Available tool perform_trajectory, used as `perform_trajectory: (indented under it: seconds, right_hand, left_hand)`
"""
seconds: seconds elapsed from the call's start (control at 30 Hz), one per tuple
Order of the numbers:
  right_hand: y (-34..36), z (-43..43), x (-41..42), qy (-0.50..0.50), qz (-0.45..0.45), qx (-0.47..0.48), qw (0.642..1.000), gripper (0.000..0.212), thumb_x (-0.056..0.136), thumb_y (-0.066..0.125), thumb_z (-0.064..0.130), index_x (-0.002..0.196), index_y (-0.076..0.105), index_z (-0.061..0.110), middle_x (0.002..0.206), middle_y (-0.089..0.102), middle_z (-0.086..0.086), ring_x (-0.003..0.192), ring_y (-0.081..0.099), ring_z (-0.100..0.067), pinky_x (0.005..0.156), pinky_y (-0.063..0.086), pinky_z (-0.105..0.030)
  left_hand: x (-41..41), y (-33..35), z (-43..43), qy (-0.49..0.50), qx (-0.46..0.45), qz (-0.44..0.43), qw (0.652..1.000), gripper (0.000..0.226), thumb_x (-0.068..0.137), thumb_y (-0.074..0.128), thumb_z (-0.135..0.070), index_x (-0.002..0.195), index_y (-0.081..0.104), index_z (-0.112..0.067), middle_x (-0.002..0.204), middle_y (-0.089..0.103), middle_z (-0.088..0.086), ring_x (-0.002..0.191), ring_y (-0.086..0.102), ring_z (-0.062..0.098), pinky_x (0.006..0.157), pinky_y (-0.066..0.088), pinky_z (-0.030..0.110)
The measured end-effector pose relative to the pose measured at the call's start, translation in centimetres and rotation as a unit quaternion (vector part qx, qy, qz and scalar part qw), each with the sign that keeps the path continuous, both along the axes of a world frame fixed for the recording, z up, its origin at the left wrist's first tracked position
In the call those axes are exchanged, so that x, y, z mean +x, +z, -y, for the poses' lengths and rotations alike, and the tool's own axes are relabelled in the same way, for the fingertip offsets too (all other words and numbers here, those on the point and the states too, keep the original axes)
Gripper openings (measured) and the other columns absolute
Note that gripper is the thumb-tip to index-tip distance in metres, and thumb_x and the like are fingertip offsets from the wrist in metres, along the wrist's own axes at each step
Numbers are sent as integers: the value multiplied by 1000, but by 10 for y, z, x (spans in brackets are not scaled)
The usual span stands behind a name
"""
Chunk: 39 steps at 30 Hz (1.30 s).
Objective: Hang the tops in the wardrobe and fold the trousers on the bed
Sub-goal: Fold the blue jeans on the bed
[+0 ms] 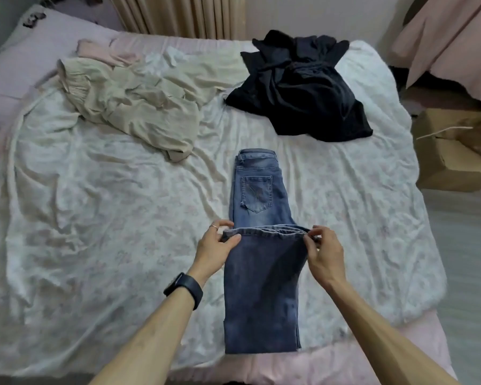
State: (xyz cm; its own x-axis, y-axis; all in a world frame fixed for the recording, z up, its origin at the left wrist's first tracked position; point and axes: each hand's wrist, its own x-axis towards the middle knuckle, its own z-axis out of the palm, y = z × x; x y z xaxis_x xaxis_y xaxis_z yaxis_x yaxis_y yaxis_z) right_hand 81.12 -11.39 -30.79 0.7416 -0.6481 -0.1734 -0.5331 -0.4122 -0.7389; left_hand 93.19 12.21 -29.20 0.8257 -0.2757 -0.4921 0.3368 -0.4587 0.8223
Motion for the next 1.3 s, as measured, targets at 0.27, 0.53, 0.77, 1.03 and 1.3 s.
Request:
perform_trajectory:
  seconds: [0.27, 0.53, 0.77, 1.03, 1.3]
  right_hand:
    - [-49, 32, 85, -30, -15, 36, 999, 7, 95, 70, 26, 98, 67, 20, 92, 70, 7, 89, 68, -13, 79, 48, -11]
    - [-78, 80, 195, -14, 26, 11, 1000, 7, 90, 76, 33, 88, 70, 31, 80, 67, 23, 78, 66, 4, 67, 41, -2]
    - [-129, 134, 304, 11, 34, -84, 996, 15, 94, 71, 32, 100, 76, 19, 88, 66, 10, 85, 60, -9, 77, 38, -17]
    - [-176, 150, 335, 38, -8, -98, 994, 20, 95, 69, 30, 107, 75, 15, 101, 75, -2, 93, 67, -17, 80, 39, -17]
    - [-169, 65, 240, 111, 17, -229, 967, 52, 105, 42, 33, 153, 37, 14, 168, 19, -7, 154, 19, -25, 124, 18, -43]
  left_hand:
    - [94, -61, 22, -2, 4, -72, 997, 19, 84, 82, -23, 96, 70, -29, 89, 77, 0, 88, 73, 15, 92, 58, 44]
    - [197, -96, 69, 50, 74, 46, 995, 21, 80, 84, -35, 95, 71, -29, 85, 72, -13, 77, 65, -6, 61, 44, 5]
    - [292, -144, 123, 30, 83, 118, 989, 22, 87, 77, -33, 105, 66, -26, 89, 72, -4, 86, 68, 13, 72, 52, 21]
    - [314, -188, 137, -26, 165, 139, 976, 42, 96, 63, -40, 131, 53, -20, 109, 66, 2, 106, 62, 25, 82, 44, 30]
    - [176, -197, 126, -216, 258, 425, 840, 69, 98, 43, -39, 161, 22, -19, 169, 13, 1, 155, 12, 21, 124, 9, 51]
